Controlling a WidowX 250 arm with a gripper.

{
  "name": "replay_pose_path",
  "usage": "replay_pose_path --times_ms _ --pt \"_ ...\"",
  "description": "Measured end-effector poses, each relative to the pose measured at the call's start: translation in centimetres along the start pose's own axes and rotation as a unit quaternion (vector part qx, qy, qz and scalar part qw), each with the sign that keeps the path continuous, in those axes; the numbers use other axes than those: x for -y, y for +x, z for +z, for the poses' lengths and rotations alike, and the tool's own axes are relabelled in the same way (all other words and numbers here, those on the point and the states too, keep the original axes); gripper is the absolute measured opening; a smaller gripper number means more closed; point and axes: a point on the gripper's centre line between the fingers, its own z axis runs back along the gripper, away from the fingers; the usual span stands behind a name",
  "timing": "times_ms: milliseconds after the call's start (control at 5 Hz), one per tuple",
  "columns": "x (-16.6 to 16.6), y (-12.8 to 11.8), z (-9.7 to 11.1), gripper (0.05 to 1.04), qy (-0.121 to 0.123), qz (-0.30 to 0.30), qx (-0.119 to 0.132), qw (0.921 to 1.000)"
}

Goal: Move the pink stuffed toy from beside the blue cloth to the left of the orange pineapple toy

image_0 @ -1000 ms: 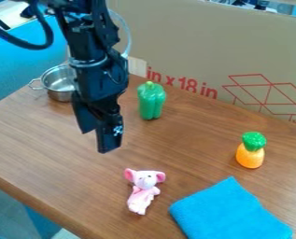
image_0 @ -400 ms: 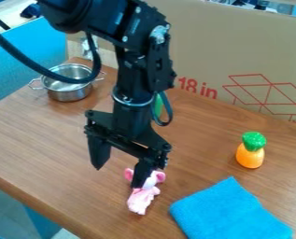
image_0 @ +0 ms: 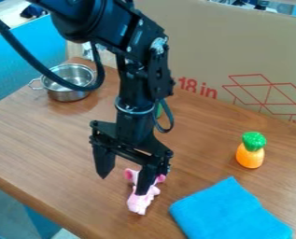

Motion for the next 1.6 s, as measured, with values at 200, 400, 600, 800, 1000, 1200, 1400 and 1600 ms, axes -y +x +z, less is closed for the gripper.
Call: replay_pose_path --times_ms 200,400,600,800,1000,1200,1400,1600 --pt "0.3 0.4 -0.2 1.002 -0.007 0.008 0.007 0.9999" --pt "1.1 0.8 -0.4 1.002 -0.01 0.007 0.008 0.9999" --pt "1.7 1.0 -0.7 1.002 -0.019 0.012 0.009 0.9997" --pt "2.2 1.1 -0.7 1.002 -0.025 0.012 0.015 0.9995" --pt "2.6 1.0 -0.7 1.002 -0.025 0.012 0.015 0.9995" --pt "2.8 0.8 -1.0 1.002 -0.014 0.01 0.012 0.9998" --pt "3.0 1.0 -1.6 1.002 -0.012 0.012 0.01 0.9998" --pt "3.0 1.0 -2.6 1.002 -0.003 0.013 -0.002 0.9999"
